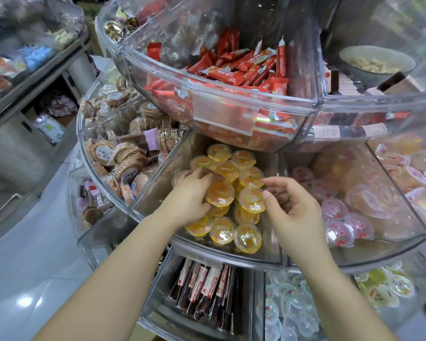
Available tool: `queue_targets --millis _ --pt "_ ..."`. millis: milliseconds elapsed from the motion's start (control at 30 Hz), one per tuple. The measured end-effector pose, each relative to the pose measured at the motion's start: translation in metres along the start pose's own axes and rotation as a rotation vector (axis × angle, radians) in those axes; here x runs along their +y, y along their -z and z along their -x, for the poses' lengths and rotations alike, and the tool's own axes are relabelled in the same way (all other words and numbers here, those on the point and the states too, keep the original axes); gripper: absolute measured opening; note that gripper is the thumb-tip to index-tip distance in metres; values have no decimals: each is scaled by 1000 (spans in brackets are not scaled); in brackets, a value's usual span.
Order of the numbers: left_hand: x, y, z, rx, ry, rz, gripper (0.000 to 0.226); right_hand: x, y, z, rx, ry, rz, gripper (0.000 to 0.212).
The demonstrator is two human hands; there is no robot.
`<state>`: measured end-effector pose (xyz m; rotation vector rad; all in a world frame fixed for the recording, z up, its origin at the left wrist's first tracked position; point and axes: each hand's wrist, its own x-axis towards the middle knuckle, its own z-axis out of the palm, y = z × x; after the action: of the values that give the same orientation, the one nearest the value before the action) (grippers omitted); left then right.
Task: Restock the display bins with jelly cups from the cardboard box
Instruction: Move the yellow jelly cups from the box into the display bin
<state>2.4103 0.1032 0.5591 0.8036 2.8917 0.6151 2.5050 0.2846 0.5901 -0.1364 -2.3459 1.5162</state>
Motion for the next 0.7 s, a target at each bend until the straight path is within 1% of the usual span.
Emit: queue_targets --millis 100,200,267,367,433,533,633,700 --pt "-1 -1 -1 43 -15 -21 60 1 -2 -1 11 -6 4 23" --pt "-2 3 -1 48 -40 -75 65 0 -4 -2 13 -3 10 26" --pt "-5 11 7 84 -14 32 63 -4 -7 -2 18 13 11 26" --pt "-12 28 36 270 42 280 40 -14 -19 -1 -24 44 -14 24" --pt "-19 36 65 408 114 416 30 -23 -33 1 -96 58 -27 23" --pt "-31 40 118 569 278 582 31 -37 -67 12 -247 75 -83 24" --pt "-49 30 183 690 443 607 38 -51 -115 38 -457 71 -180 22" --pt "-63 12 232 752 600 628 41 -54 -152 69 -638 56 -216 17"
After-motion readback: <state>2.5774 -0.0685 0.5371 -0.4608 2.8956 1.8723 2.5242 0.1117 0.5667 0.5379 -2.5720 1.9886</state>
